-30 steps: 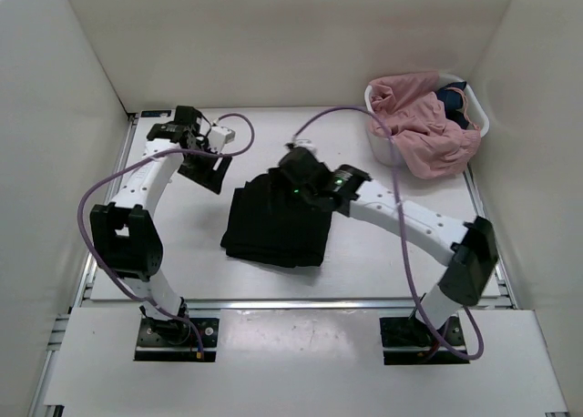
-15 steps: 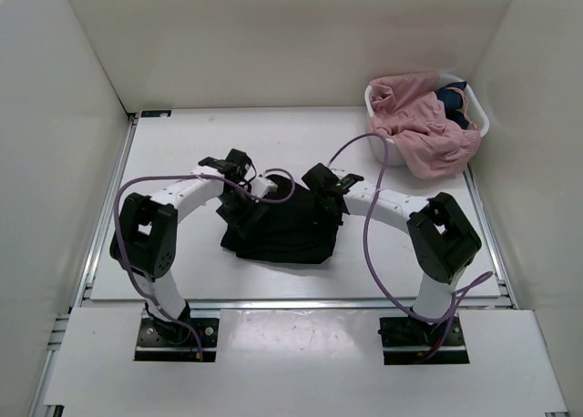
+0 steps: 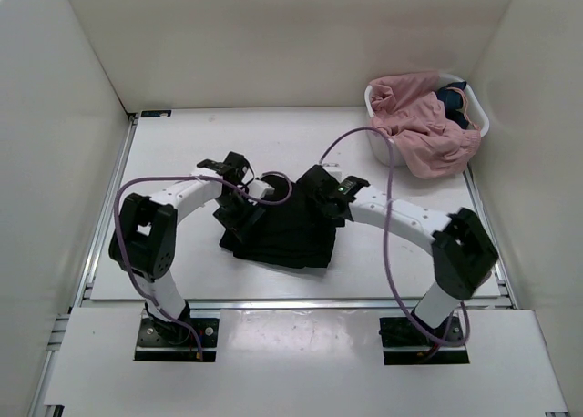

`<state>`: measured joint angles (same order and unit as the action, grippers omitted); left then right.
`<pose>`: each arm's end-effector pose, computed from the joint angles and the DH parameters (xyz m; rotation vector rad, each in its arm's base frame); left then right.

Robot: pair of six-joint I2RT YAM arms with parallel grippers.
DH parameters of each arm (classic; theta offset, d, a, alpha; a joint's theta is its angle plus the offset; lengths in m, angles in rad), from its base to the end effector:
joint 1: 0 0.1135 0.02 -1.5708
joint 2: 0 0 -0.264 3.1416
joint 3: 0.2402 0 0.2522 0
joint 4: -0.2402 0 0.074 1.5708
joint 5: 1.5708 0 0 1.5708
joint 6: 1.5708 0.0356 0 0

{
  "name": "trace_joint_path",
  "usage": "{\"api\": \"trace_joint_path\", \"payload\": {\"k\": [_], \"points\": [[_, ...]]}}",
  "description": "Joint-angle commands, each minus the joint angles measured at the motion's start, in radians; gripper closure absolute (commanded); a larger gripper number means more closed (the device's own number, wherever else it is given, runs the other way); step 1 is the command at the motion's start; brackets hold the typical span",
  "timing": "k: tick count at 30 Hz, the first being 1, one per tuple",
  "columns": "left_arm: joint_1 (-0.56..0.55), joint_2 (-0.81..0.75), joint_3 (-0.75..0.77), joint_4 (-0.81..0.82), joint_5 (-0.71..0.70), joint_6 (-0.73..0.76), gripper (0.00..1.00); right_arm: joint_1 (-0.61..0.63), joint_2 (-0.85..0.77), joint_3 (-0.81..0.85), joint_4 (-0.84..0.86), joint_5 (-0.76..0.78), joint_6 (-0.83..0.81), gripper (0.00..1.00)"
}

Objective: Fold and stack the trousers
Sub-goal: Fold the trousers

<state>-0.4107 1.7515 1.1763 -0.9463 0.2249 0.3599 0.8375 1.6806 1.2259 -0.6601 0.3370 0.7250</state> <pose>0.2820 -0.1314 0.1817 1.1650 2.8496 -0.3495 0.2381 0.2468 0.2256 -0.0434 2.5853 0.1101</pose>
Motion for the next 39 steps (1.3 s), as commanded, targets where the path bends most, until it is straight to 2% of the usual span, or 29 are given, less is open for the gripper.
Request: {"api": "trace_joint_path", "payload": {"k": [1, 2, 6, 11, 15, 19, 22, 24, 26, 27, 30, 31, 32, 36, 39], "points": [[0.003, -0.113, 0.062, -0.034, 0.036, 0.007, 0.20, 0.025, -0.145, 0.043, -0.076, 0.086, 0.031, 0.38], [0.003, -0.122, 0.074, -0.034, 0.045, 0.007, 0.20, 0.025, -0.198, 0.006, -0.076, 0.086, 0.049, 0.29], [0.003, -0.104, 0.103, -0.034, 0.085, 0.007, 0.20, 0.014, -0.301, -0.125, -0.003, 0.071, 0.100, 0.21], [0.013, -0.005, 0.163, -0.014, 0.125, -0.012, 0.20, -0.018, -0.331, -0.232, 0.045, 0.039, 0.135, 0.20], [0.053, 0.094, 0.209, 0.007, 0.028, -0.052, 0.20, -0.052, -0.351, -0.318, 0.134, -0.018, 0.160, 0.20], [0.075, 0.117, 0.237, 0.007, 0.019, -0.065, 0.20, -0.052, -0.360, -0.359, 0.195, -0.053, 0.169, 0.20], [0.075, 0.135, 0.227, 0.007, 0.063, -0.065, 0.20, -0.052, -0.369, -0.384, 0.205, -0.062, 0.169, 0.20], [0.075, 0.155, 0.218, 0.007, 0.123, -0.056, 0.25, -0.052, -0.369, -0.399, 0.215, -0.062, 0.179, 0.20], [0.062, 0.155, 0.209, -0.002, 0.146, -0.047, 0.36, -0.061, -0.369, -0.410, 0.215, -0.072, 0.189, 0.20], [0.047, 0.155, 0.197, -0.002, 0.162, -0.038, 0.46, -0.061, -0.369, -0.423, 0.226, -0.072, 0.189, 0.20], [0.038, 0.155, 0.186, -0.023, 0.195, -0.019, 0.64, -0.081, -0.369, -0.459, 0.263, -0.107, 0.198, 0.17], [0.038, 0.164, 0.195, -0.037, 0.195, -0.019, 0.83, -0.081, -0.369, -0.459, 0.273, -0.121, 0.198, 0.17], [0.038, 0.164, 0.195, -0.046, 0.195, -0.019, 0.86, -0.090, -0.369, -0.470, 0.274, -0.133, 0.198, 0.16], [0.038, 0.135, 0.282, -0.116, 0.195, -0.019, 0.86, -0.090, -0.369, -0.470, 0.261, -0.133, 0.180, 0.16], [0.038, 0.091, 0.414, -0.213, 0.174, 0.000, 0.86, -0.090, -0.369, -0.460, 0.237, -0.133, 0.169, 0.16]]}}
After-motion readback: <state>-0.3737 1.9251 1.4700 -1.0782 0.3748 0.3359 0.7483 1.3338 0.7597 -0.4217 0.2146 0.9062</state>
